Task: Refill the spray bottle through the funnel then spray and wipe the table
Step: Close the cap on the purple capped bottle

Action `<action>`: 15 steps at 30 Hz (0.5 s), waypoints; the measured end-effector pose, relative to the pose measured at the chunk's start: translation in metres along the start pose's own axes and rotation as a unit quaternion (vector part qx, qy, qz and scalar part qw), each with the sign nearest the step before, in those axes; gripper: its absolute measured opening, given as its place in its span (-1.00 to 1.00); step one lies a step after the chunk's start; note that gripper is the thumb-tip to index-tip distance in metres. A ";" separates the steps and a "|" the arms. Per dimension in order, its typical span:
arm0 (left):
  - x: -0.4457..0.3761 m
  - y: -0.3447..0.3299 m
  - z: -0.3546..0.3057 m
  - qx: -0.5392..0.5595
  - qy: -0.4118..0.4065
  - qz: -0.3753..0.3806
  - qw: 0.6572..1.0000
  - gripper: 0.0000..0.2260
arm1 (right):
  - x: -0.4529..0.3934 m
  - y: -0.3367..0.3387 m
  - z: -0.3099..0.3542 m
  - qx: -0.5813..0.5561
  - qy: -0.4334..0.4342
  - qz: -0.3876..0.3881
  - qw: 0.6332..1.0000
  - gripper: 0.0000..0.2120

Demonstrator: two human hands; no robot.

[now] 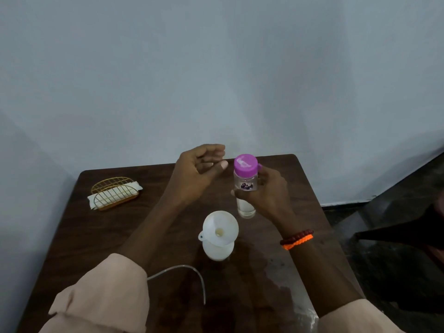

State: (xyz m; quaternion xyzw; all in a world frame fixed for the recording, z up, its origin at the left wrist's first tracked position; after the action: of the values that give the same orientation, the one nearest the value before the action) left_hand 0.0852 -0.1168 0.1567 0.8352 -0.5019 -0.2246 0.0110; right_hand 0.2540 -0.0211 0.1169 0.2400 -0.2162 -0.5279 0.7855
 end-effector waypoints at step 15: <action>-0.001 0.002 -0.008 0.031 -0.004 -0.032 0.999 -0.58 | -0.002 0.005 0.013 -0.008 0.020 -0.014 1.000 -0.47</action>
State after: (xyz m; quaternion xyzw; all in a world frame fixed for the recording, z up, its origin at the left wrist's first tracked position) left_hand 0.0861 -0.1186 0.1645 0.8497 -0.4819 -0.2127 -0.0246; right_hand 0.2495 -0.0195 0.1298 0.2476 -0.1930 -0.5353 0.7842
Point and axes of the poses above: each hand's wrist, its own x-axis away from the middle knuckle, its own y-axis out of the back of the hand, z = x × y, the point moved 2 cm from there along -x, towards the middle knuckle, and after that the axes turned 14 degrees about -y, right-handed, at the moved point
